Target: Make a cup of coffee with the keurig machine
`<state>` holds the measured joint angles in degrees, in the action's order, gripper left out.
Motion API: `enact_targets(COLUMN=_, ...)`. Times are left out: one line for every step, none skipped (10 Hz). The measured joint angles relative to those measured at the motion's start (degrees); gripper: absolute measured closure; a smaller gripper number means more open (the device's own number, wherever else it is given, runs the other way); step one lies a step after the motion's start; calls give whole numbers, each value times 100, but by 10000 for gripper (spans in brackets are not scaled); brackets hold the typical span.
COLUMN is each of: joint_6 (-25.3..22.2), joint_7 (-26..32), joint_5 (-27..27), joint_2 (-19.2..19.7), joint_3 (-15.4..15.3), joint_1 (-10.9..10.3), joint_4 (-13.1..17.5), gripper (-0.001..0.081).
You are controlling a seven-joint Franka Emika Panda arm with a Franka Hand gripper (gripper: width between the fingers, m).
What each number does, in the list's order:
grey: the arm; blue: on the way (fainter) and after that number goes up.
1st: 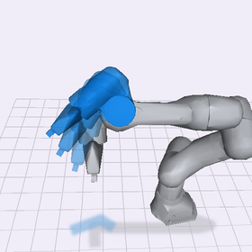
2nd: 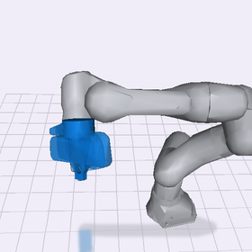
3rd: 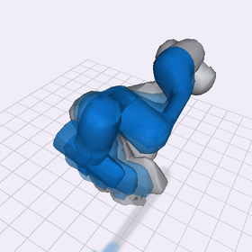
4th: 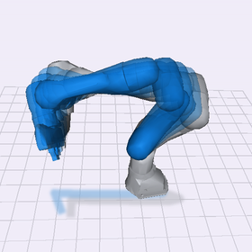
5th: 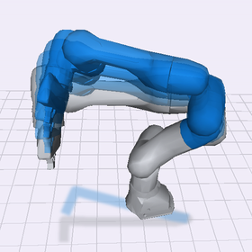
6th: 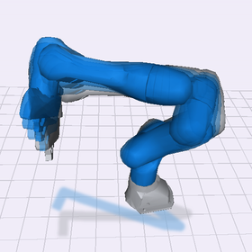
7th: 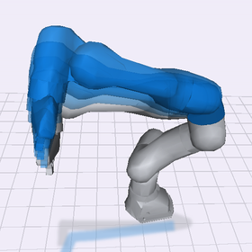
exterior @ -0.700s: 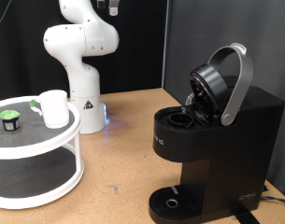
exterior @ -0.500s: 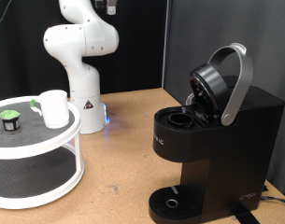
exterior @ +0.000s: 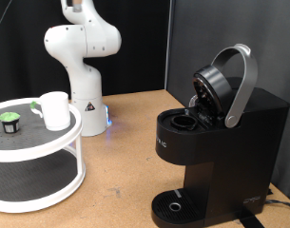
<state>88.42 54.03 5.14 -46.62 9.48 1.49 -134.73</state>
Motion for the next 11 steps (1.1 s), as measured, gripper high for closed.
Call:
enact_targets(joint_6=-6, joint_7=101, joint_5=14, joint_2=-53, joint_3=87, joint_1=23, joint_4=-2, gripper=3)
enact_targets(joint_6=-6, joint_7=93, joint_5=14, joint_2=-43, joint_3=79, joint_1=22, joint_4=-3, gripper=3)
enact_targets(joint_6=-38, joint_7=108, joint_5=26, joint_2=-30, joint_3=79, joint_1=22, joint_4=-7, gripper=3)
enact_targets(joint_6=-55, joint_7=169, joint_5=110, joint_2=-31, joint_3=100, joint_1=25, joint_4=-27, gripper=3)
enact_targets(joint_6=-56, joint_7=260, joint_5=227, joint_2=-38, joint_3=171, joint_1=36, joint_4=-52, gripper=3)
enact_targets(joint_6=-56, joint_7=359, joint_5=344, joint_2=-49, joint_3=294, joint_1=68, joint_4=-68, gripper=3)
enact_targets(joint_6=-55, joint_7=454, joint_5=471, joint_2=-58, joint_3=440, joint_1=124, joint_4=-69, gripper=3)
enact_targets(joint_6=-46, joint_7=558, joint_5=604, joint_2=-60, joint_3=580, joint_1=185, joint_4=-67, gripper=3)
enact_targets(joint_6=5, joint_7=648, joint_5=707, joint_2=-61, joint_3=718, joint_1=237, joint_4=-63, gripper=3)
enact_targets(joint_6=30, joint_7=762, joint_5=773, joint_2=-62, joint_3=857, joint_1=267, joint_4=-45, gripper=3)
enact_targets(joint_6=36, joint_7=883, joint_5=833, joint_2=-62, joint_3=993, joint_1=285, joint_4=-12, gripper=3)
